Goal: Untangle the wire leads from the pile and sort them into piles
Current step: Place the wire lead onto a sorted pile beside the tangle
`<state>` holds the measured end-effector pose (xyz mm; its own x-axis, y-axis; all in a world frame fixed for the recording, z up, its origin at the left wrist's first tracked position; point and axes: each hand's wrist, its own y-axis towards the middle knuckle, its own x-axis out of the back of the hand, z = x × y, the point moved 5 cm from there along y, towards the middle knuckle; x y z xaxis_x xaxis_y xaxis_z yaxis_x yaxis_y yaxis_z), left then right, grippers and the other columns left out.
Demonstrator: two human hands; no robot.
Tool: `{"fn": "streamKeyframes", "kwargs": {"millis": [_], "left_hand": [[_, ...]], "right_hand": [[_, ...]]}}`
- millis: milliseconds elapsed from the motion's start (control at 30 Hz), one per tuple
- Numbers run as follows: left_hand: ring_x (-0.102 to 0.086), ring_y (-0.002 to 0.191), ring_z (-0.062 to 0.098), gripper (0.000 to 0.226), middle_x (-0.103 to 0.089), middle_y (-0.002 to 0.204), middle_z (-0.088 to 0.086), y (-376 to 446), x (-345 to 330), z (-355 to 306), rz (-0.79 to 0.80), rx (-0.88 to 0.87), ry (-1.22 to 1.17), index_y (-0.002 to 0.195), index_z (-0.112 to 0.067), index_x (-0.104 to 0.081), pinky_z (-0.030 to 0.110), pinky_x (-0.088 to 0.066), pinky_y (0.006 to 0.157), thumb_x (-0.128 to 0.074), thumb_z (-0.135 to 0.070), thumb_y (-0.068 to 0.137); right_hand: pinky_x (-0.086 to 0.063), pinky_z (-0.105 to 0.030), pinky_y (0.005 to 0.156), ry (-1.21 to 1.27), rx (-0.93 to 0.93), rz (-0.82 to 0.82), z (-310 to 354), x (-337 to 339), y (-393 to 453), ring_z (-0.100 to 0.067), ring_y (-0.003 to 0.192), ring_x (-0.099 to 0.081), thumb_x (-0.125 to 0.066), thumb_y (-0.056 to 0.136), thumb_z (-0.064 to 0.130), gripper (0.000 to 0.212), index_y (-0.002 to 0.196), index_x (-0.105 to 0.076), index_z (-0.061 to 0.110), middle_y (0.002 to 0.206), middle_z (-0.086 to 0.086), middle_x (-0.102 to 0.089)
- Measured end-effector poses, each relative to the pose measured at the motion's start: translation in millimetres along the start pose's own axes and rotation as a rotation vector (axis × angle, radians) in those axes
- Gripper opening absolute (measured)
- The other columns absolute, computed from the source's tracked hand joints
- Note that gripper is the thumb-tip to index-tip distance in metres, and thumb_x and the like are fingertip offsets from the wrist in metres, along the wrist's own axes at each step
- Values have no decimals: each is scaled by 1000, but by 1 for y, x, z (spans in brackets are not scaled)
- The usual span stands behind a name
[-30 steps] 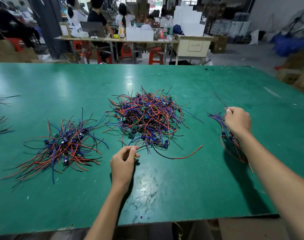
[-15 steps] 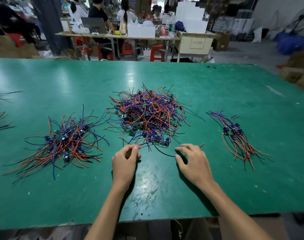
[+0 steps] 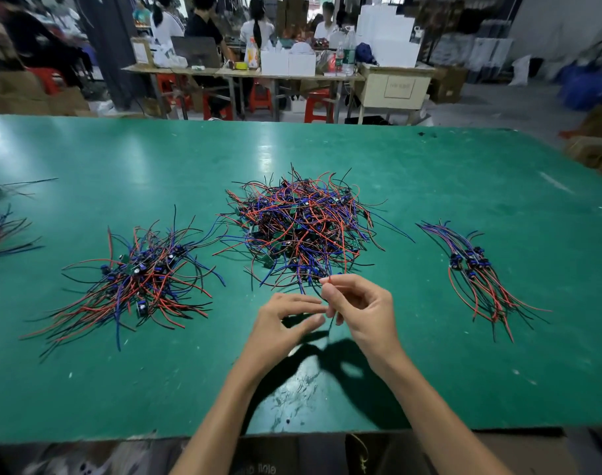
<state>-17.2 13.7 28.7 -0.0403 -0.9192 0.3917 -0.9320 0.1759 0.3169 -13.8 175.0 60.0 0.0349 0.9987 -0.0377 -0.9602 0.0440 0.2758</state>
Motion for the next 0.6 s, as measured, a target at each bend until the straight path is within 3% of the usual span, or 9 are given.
{"fn": "streamKeyframes", "kwargs": {"millis": [133, 200, 267, 333, 400, 467, 533, 600], "left_hand": [[-71, 96, 24, 13, -75, 100, 1, -6, 9, 8, -103, 161, -257, 89, -26, -81, 35, -56, 83, -80, -14, 85], [-75, 77, 29, 4, -73, 91, 16, -6, 8, 10, -90, 219, -357, 86, -18, -79, 31, -57, 67, -78, -14, 87], [-68, 64, 17, 6, -75, 81, 9, -5, 9, 11, -102, 196, -275, 85, -18, -77, 22, -50, 60, -76, -20, 90], [-62, 62, 12, 5, -76, 77, 2, -4, 15, 12, -212, 206, -243, 86, -23, -77, 23, -48, 59, -76, -25, 90], [-61, 61, 9, 4, -76, 75, -4, -2, 37, 15, -399, 219, -211, 84, -29, -79, 23, -49, 59, -78, -28, 88], [-61, 59, 10, 4, -75, 72, -11, 2, 74, 22, -577, 211, -102, 84, -32, -79, 24, -50, 59, -80, -28, 86], [-68, 65, 14, 5, -73, 70, -16, 2, 123, 31, -759, 236, 53, 91, -29, -80, 30, -56, 72, -80, -28, 85], [-72, 77, 22, 16, -73, 77, -8, -4, 167, 46, -837, 327, 237, 99, -20, -80, 37, -56, 86, -80, -27, 84]], "right_hand": [[-54, -23, 58, 287, -192, -62, -8, -16, 1, -16, 61, -67, -78, 79, 24, 21, 93, -74, 9, 80, -13, -75], [-57, -23, 62, 349, -247, -89, -13, -16, 2, -18, 65, -70, -79, 79, 28, 26, 96, -73, 9, 85, -15, -76], [-58, -23, 65, 331, -266, -87, -19, -12, 3, -20, 73, -74, -77, 80, 34, 34, 103, -73, 10, 94, -13, -78], [-59, -25, 68, 182, -233, -71, -25, -2, 1, -22, 80, -75, -74, 86, 37, 32, 111, -72, 17, 99, -6, -78], [-58, -26, 74, -191, -114, -112, -32, 15, -1, -17, 84, -72, -73, 93, 31, 16, 108, -74, 27, 96, 6, -77], [-52, -29, 82, -570, -48, -190, -40, 31, -4, -10, 88, -65, -76, 90, 25, 16, 104, -74, 32, 94, 15, -72], [-43, -29, 82, -681, -72, -202, -44, 33, -3, -11, 93, -58, -78, 85, 28, 16, 99, -74, 34, 95, 18, -66], [-36, -26, 82, -772, -97, -136, -49, 25, 0, -9, 97, -50, -80, 83, 38, 13, 94, -73, 39, 94, 18, -60]]}}
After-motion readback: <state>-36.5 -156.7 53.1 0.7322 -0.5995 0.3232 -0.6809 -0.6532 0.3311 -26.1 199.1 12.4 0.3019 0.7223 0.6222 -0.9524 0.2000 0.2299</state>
